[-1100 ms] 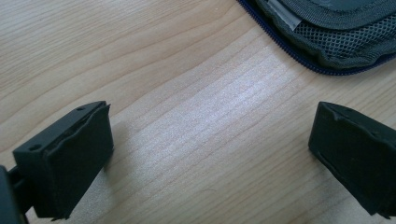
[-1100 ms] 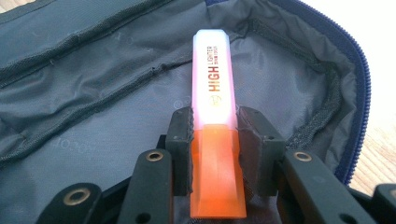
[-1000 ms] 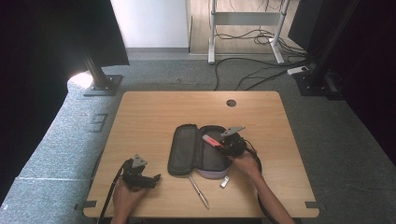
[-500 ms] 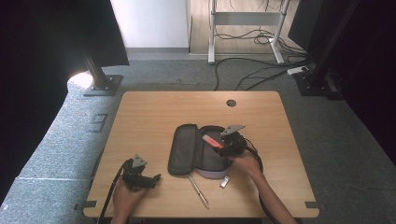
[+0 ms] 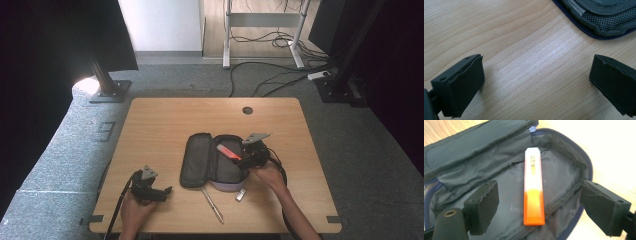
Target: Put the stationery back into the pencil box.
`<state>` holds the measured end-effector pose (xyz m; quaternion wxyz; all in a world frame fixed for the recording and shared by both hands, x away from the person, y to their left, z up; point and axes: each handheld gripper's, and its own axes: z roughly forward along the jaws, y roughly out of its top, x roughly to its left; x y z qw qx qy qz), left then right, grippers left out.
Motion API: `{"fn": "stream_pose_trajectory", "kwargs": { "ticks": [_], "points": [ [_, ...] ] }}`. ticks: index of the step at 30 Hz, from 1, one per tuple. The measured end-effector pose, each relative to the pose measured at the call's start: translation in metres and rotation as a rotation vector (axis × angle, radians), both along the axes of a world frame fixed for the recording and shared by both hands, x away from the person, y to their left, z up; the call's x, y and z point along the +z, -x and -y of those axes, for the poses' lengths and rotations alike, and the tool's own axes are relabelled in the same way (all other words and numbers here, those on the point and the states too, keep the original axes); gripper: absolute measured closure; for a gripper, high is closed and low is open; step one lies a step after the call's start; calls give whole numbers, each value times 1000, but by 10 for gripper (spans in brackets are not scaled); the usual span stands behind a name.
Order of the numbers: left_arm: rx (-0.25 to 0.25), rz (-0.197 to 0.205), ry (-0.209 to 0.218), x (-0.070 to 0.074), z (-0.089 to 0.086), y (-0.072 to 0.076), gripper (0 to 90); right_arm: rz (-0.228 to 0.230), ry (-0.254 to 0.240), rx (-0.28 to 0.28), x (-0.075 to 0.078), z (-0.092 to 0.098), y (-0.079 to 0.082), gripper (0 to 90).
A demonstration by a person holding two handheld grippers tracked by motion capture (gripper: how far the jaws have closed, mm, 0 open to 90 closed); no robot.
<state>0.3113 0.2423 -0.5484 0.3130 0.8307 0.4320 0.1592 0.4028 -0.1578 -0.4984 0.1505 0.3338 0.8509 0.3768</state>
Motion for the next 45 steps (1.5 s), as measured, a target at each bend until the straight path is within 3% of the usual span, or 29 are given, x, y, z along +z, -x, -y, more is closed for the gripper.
{"fn": "stream_pose_trajectory", "kwargs": {
  "ticks": [15,27,45],
  "points": [
    [0,0,0,0,0,0,0,15,-10,-14,0,22,11,123],
    [0,0,0,0,0,0,0,40,-15,-54,2,41,21,27],
    [0,0,0,0,0,0,0,45,-18,-98,-5,67,42,44]
  ]
}}
